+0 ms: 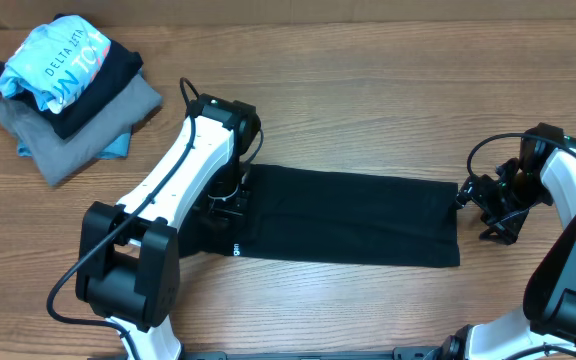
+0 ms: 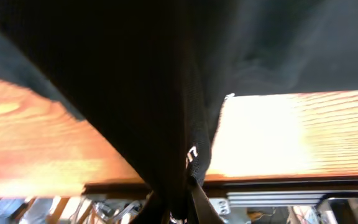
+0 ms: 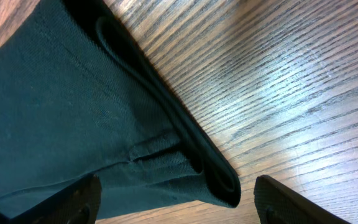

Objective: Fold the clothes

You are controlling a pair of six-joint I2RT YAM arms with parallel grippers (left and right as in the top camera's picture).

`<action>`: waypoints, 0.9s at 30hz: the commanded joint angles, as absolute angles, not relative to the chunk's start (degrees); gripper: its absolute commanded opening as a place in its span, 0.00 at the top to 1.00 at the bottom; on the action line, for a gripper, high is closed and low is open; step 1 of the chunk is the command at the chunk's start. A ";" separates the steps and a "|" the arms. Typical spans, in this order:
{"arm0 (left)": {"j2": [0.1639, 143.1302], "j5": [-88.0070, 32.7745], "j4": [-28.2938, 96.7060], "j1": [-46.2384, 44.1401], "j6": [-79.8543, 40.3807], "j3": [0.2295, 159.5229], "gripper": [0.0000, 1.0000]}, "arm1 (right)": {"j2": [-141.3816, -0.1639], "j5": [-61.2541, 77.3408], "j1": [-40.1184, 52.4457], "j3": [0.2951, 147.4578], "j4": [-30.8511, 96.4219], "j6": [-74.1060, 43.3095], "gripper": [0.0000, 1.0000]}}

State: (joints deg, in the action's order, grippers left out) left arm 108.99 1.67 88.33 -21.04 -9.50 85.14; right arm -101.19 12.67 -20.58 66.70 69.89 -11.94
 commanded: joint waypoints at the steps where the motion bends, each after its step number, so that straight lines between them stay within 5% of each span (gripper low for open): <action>1: 108.44 4.43 89.54 -21.30 -11.81 85.89 0.93 | -100.07 12.91 -20.75 67.68 69.69 -11.90 0.17; 17: 108.44 5.56 87.81 -21.34 -11.88 80.20 0.89 | -100.07 12.93 -20.75 67.68 69.28 -11.90 0.16; 22: 108.42 6.31 88.29 -21.34 -11.84 80.09 0.53 | -100.07 12.93 -20.75 67.68 69.28 -11.90 0.16; 27: 108.42 9.26 87.39 -21.26 -12.08 82.41 0.46 | -100.07 12.93 -20.75 67.68 69.06 -11.90 0.15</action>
State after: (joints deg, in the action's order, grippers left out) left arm 108.99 6.74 88.03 -21.02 -11.51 80.25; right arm -101.19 12.67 -20.58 66.70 69.47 -11.97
